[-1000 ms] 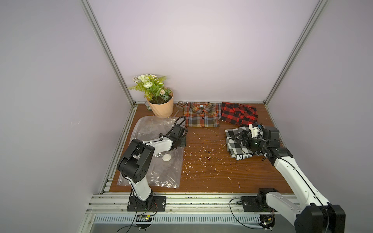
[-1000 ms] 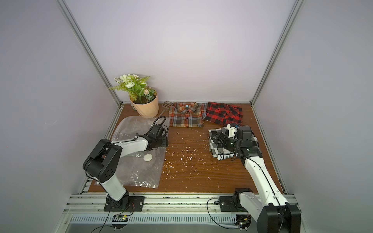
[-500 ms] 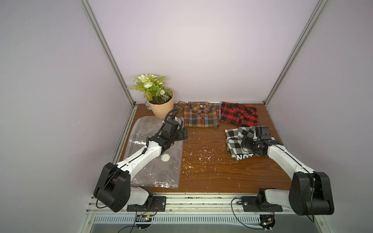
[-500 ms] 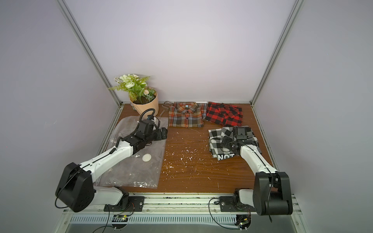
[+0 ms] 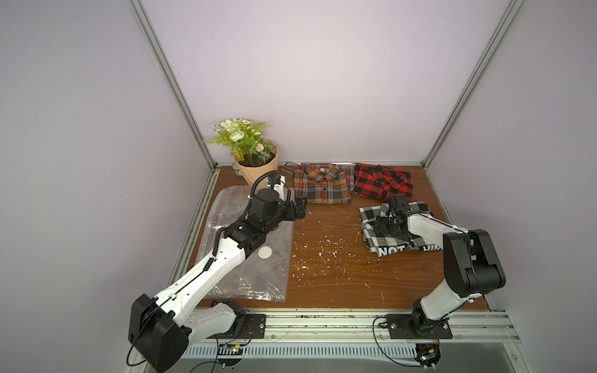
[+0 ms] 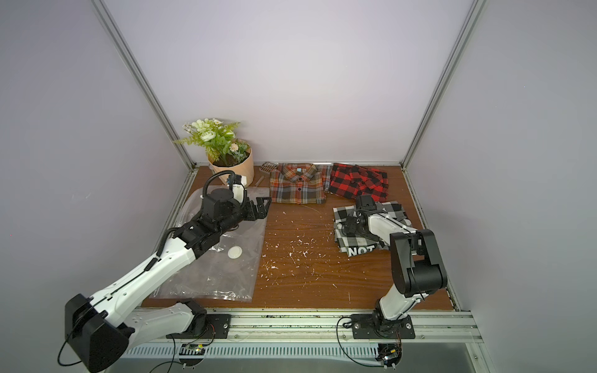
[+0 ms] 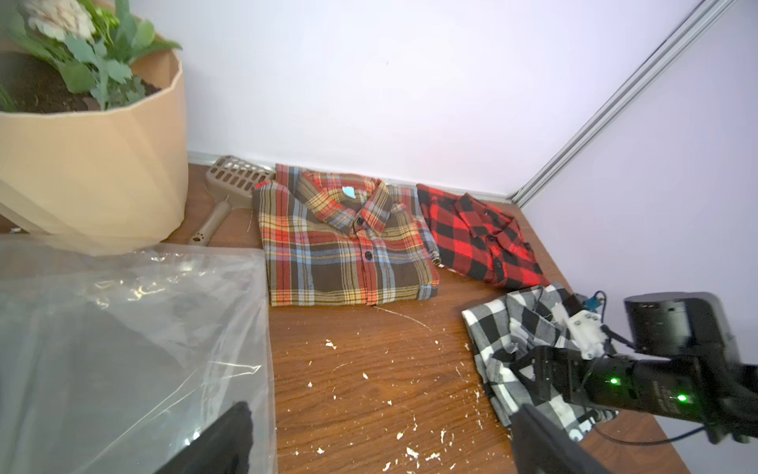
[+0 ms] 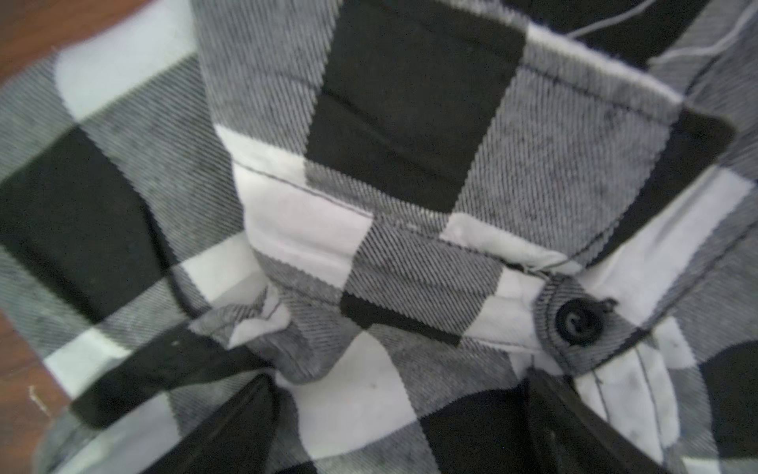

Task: Take the shirt out of the vacuum bag
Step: Adjust the shirt at the center of the board.

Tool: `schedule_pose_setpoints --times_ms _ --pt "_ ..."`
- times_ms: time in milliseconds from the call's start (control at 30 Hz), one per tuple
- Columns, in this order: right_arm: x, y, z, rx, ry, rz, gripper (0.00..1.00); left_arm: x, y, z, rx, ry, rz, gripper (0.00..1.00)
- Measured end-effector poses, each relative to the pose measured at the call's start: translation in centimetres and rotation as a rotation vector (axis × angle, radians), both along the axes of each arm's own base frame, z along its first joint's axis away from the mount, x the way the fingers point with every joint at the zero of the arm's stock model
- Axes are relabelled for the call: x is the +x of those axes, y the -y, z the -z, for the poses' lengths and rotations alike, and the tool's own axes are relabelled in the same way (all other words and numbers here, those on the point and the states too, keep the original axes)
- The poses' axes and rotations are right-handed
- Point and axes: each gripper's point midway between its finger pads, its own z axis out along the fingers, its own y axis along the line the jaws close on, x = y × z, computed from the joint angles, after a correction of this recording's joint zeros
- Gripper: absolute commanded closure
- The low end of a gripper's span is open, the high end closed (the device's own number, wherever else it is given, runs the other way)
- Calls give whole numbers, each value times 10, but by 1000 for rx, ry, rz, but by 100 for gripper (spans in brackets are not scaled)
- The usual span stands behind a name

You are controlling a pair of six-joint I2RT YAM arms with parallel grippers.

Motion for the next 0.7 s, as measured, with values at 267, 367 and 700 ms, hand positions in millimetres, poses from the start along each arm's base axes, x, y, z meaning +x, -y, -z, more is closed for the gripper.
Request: schedule_pose_setpoints --times_ms 267,367,700 --pt "-5 -25 6 88 75 21 3 -12 -8 -23 -27 63 3 0" --pt "1 -50 3 138 116 6 3 -15 -9 -20 -25 60 2 0" --pt "5 -148 -5 308 162 -137 4 -21 -16 -18 -22 65 -11 0"
